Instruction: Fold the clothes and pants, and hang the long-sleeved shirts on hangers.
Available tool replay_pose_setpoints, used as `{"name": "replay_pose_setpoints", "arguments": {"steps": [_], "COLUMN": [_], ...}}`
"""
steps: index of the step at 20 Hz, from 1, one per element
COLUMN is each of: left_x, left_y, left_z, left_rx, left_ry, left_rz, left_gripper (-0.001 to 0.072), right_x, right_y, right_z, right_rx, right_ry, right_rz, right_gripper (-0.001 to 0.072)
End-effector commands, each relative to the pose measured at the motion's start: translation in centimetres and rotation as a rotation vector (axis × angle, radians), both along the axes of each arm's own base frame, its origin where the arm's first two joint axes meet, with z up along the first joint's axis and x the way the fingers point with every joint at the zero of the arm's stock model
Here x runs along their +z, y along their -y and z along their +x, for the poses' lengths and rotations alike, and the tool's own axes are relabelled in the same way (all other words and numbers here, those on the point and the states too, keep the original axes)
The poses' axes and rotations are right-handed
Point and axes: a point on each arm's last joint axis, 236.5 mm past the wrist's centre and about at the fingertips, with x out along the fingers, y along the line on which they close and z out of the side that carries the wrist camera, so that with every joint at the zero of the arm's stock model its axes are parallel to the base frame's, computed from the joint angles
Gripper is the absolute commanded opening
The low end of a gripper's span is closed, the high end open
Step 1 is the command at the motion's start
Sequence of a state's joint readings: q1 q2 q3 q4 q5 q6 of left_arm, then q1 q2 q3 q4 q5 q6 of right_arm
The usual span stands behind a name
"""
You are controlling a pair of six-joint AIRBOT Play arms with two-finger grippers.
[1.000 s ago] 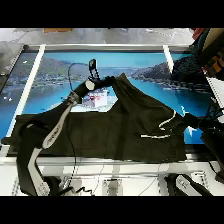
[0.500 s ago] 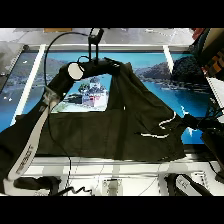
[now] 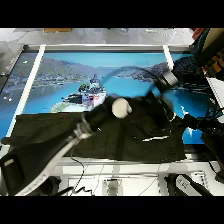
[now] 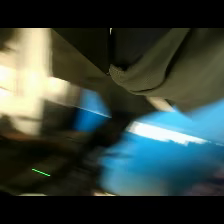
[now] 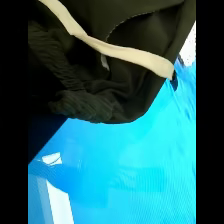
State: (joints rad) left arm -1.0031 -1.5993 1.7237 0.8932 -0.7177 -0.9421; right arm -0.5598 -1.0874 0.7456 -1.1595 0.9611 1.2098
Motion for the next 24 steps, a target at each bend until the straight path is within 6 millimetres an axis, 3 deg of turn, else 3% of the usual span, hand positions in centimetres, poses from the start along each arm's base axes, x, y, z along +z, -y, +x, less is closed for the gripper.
{"name": "replay_pose_setpoints", "arguments": {"steps": [1, 2, 3, 4, 5, 7, 10, 12, 13, 15, 17, 19, 22, 24], "left_x": [-0.9, -0.3, -0.1, -0.2, -0.5, -1.5, -3.5, -5.4, -6.2, -8.0, -11.4, -15.4, -21.2, -24.5], "left_y": [2.7, 2.6, 2.4, 2.1, 1.5, -0.3, -5.2, -11.1, -15.0, -21.8, -26.9, -30.1, -31.6, -31.2], "left_z": [-6.9, -6.6, -5.9, -5.1, -4.1, -0.6, 7.7, 14.9, 18.6, 22.8, 22.9, 22.8, 23.2, 22.5], "left_rx": [-0.134, -0.127, -0.115, -0.102, -0.091, -0.036, 0.197, 0.362, 0.465, 0.620, 0.652, 0.640, 0.653, 0.631], "left_ry": [-0.145, -0.175, -0.187, -0.184, -0.187, -0.156, -0.238, -0.164, -0.148, -0.268, -0.462, -0.571, -0.687, -0.769], "left_rz": [-0.020, -0.042, -0.051, -0.046, -0.034, 0.011, 0.079, 0.169, 0.211, 0.247, 0.324, 0.407, 0.470, 0.494], "left_gripper": [0.0016, 0.0039, 0.0175, 0.0537, 0.0708, 0.0715, 0.0715, 0.0701, 0.0619, 0.0603, 0.0604, 0.0604, 0.0605, 0.0604], "right_x": [-0.1, -0.1, -0.2, -0.2, -0.2, -0.2, -0.2, -0.2, -0.2, -0.2, -0.2, -0.1, -0.1, -0.2], "right_y": [0.3, 0.4, 0.5, 0.5, 0.5, 0.5, 0.5, 0.5, 0.5, 0.5, 0.6, 0.7, 0.7, 0.6], "right_z": [-0.1, -0.2, -0.3, -0.3, -0.3, -0.3, -0.3, -0.3, -0.3, -0.3, -0.2, -0.1, -0.1, -0.2], "right_rx": [0.002, 0.006, 0.008, 0.008, 0.008, 0.008, 0.008, 0.008, 0.008, 0.008, 0.007, 0.004, 0.004, 0.006], "right_ry": [-0.003, -0.009, -0.012, -0.013, -0.012, -0.013, -0.013, -0.013, -0.013, -0.013, -0.010, -0.005, -0.006, -0.008], "right_rz": [-0.014, -0.022, -0.027, -0.027, -0.027, -0.027, -0.027, -0.027, -0.027, -0.027, -0.030, -0.033, -0.032, -0.031], "right_gripper": [0.0032, 0.0032, 0.0032, 0.0032, 0.0032, 0.0032, 0.0032, 0.0032, 0.0032, 0.0032, 0.0032, 0.0032, 0.0032, 0.0032]}}
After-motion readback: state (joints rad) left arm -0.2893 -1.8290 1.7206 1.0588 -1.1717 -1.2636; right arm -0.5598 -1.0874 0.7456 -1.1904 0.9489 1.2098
